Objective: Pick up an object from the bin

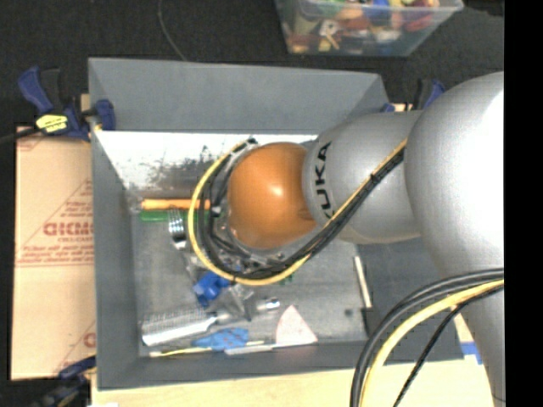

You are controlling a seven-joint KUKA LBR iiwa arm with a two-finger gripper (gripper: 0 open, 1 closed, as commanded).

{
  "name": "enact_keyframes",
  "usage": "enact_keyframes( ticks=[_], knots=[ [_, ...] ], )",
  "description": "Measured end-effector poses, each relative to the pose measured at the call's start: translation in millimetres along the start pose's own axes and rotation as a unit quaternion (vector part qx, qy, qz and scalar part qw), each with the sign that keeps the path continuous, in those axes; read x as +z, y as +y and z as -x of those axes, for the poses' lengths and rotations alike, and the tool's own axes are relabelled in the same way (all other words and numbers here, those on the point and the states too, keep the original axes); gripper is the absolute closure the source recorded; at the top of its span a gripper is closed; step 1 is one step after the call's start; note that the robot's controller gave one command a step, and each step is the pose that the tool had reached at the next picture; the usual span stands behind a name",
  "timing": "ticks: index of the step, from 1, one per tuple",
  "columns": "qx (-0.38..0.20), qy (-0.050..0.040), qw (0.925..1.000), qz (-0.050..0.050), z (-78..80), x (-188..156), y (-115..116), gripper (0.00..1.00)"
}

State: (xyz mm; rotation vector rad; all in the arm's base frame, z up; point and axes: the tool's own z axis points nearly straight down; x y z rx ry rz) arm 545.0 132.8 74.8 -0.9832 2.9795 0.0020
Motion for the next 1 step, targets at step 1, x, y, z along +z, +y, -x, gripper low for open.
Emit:
enact_keyframes(
  ticks=[1],
  knots=[
    [-0.063,0.0015,0.998,0.001,14.8,-29.4,-30.9,0.0]
  ],
)
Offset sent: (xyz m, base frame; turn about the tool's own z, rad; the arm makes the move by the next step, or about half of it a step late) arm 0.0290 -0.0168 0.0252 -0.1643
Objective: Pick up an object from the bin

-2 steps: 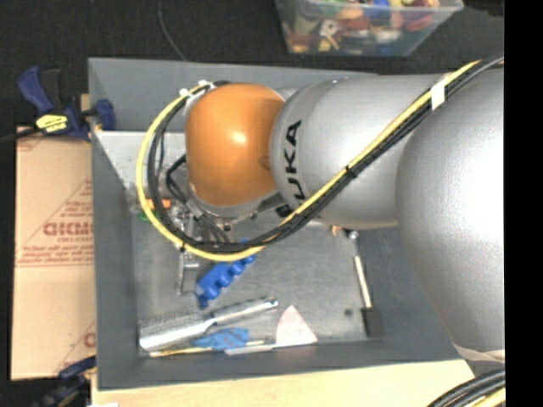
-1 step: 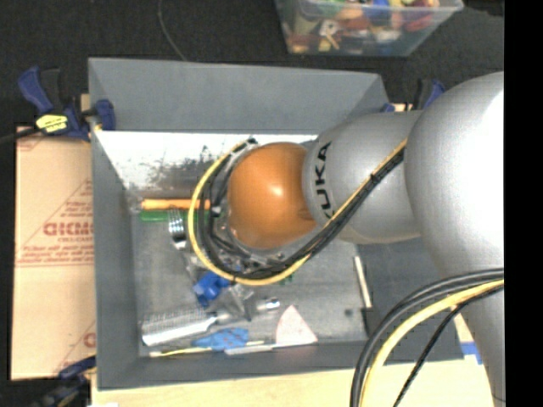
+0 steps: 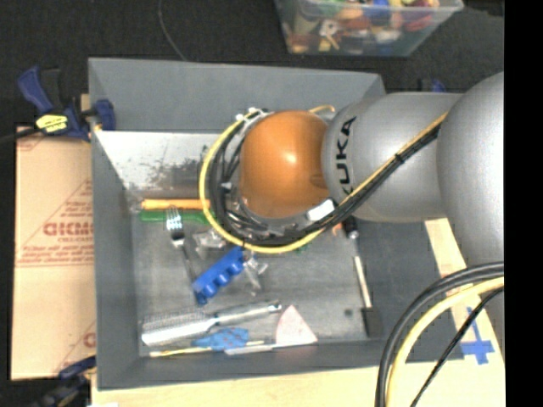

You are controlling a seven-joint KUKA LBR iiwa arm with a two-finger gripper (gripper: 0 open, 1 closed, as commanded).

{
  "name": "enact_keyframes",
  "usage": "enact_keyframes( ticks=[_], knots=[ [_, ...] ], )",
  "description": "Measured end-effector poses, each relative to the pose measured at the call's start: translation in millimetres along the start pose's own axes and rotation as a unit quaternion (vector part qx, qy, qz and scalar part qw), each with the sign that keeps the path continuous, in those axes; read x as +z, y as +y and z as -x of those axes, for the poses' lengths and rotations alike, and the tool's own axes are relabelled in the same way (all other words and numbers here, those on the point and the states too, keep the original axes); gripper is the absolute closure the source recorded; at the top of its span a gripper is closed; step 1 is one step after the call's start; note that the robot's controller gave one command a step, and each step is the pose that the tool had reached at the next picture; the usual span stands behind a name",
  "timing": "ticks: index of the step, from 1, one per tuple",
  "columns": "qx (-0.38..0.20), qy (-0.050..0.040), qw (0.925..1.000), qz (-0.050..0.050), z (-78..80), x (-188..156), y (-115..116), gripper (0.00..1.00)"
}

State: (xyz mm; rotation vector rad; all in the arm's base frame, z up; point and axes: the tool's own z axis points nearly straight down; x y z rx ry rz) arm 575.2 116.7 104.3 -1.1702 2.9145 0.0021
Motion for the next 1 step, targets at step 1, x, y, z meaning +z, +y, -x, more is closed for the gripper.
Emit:
enact_keyframes(
  ticks=[1],
  knots=[
    [-0.016,0.0005,0.9999,0.001,-0.9,3.5,-0.6,0.0]
  ],
)
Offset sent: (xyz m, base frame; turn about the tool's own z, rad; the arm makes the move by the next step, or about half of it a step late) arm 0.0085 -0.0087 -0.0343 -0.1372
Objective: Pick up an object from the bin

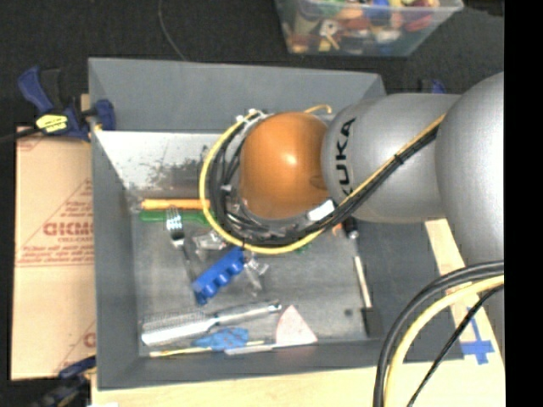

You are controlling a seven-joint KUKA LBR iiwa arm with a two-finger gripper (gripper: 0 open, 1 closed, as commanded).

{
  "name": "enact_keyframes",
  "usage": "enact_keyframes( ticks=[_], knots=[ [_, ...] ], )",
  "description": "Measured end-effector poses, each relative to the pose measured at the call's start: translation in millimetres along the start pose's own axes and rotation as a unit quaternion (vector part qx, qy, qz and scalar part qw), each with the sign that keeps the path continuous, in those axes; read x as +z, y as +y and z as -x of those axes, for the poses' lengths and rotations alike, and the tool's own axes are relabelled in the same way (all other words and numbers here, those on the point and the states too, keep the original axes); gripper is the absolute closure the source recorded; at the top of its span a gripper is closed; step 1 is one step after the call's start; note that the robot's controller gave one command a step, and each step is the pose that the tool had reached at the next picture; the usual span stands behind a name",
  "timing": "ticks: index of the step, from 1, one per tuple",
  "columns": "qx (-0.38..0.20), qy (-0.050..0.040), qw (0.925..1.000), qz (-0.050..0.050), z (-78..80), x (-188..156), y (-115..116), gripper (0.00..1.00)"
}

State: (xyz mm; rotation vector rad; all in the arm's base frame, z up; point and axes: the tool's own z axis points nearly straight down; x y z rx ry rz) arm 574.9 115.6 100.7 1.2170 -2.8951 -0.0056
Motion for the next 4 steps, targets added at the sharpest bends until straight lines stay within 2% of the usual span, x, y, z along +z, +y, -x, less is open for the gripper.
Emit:
enact_keyframes(
  ticks=[1,2,4],
  knots=[
    [-0.051,0.0011,0.9987,-0.001,1.0,30,-13,0.0],
    [-0.08,-0.0033,0.9967,-0.002,15.3,29,-13,1.0],
    [-0.079,-0.0025,0.9969,-0.001,14.4,20,-12,1.0]
  ],
)
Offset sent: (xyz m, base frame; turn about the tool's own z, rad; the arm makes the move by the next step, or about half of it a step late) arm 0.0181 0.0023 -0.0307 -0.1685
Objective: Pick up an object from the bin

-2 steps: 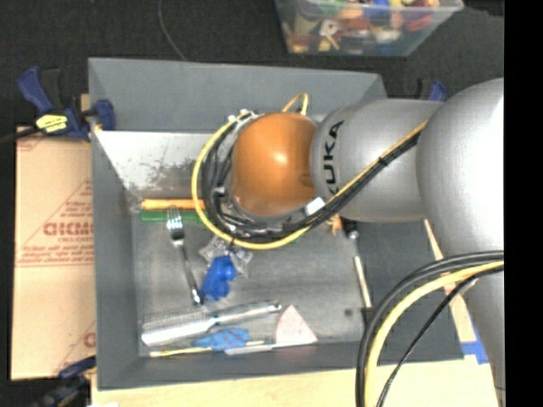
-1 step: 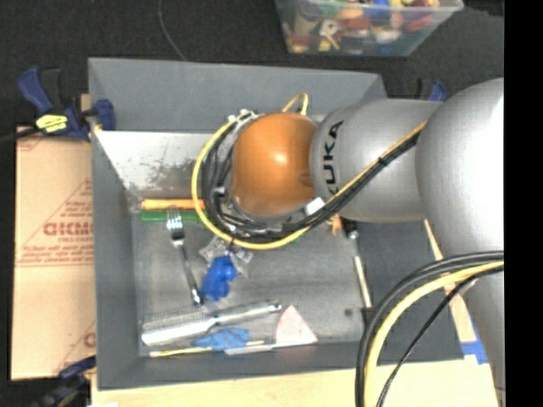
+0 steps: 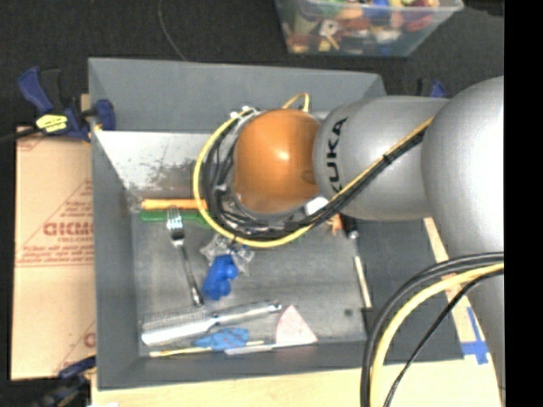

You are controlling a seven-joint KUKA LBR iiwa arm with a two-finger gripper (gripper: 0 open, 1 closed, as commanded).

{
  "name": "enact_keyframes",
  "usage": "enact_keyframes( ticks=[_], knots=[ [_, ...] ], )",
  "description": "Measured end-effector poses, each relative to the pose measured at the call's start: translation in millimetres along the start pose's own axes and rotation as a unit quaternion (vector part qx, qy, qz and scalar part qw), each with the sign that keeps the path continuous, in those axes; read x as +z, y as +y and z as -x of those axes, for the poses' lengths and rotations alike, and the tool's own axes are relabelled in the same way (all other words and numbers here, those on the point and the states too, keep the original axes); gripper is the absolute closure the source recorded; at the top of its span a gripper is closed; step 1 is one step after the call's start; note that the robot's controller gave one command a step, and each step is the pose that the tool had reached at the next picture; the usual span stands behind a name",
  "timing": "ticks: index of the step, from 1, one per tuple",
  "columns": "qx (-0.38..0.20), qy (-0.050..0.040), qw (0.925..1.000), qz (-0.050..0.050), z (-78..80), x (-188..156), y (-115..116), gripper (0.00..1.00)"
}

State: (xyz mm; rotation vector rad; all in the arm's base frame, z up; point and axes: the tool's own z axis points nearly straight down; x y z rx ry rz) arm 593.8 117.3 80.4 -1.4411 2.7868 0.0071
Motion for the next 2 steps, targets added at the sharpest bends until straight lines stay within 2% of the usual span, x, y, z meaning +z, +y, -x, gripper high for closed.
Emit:
enact_keyframes(
  ticks=[2],
  knots=[
    [0.004,-0.0044,1.0,-0.003,1.5,-24.6,-2.3,1.0]
  ],
)
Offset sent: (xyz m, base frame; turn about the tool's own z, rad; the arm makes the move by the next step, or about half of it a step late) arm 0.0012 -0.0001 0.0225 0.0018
